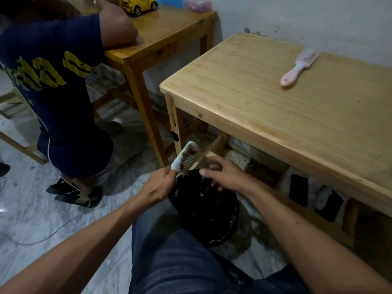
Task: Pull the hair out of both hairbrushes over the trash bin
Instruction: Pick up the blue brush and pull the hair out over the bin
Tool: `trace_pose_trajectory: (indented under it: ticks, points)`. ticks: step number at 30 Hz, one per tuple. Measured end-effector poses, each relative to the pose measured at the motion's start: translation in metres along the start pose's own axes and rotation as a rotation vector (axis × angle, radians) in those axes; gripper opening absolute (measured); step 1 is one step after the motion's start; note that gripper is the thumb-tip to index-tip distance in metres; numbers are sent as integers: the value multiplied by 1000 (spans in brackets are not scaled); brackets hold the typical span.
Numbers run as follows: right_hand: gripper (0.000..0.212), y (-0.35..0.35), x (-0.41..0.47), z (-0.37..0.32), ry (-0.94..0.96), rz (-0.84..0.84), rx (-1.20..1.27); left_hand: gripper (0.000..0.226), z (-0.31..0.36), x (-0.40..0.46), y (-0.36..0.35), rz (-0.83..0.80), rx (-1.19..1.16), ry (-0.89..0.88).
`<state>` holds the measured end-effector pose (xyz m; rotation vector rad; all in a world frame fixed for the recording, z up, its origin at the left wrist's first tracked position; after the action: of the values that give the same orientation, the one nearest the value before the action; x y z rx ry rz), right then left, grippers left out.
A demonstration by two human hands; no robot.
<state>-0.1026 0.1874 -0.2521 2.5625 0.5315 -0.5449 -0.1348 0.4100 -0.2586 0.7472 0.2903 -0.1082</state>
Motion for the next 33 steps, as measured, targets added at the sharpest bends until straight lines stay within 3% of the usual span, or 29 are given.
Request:
trace_pose_trajectory:
  ticks: [4,6,7,16,23,29,33]
  points:
    - [34,-6,8,-17,99,370,58,34,11,-6,-13,-39,119,-161]
    - [12,-2,12,-16,100,482,-45,33,10,-7,-16,-29,146,-174]
    - [13,0,12,-13,88,505,-87,32,7,-6,-16,-27,159,-177]
    - [13,-6,2,-3,123,374,-61,33,-7,-7,-24,-46,204,-149]
    - [22,-7,4,-10,76,363,-289,35,-5,-4,-27,-15,180,-77]
    - [5,16,2,11,-41,320,-168,38,-16,3,-10,66,196,28]
    - [26,12,2,17,-63,196,-102,35,-5,-4,-16,40,224,-73]
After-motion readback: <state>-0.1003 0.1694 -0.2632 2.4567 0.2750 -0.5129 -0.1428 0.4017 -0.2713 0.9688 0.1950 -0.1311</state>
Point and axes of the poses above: each hand's wrist, its own x-axis towards the middle knuckle, its own y-axis out of the back of the hand, z = x × y, the point moved 1 cm from there along x, towards the middle knuckle
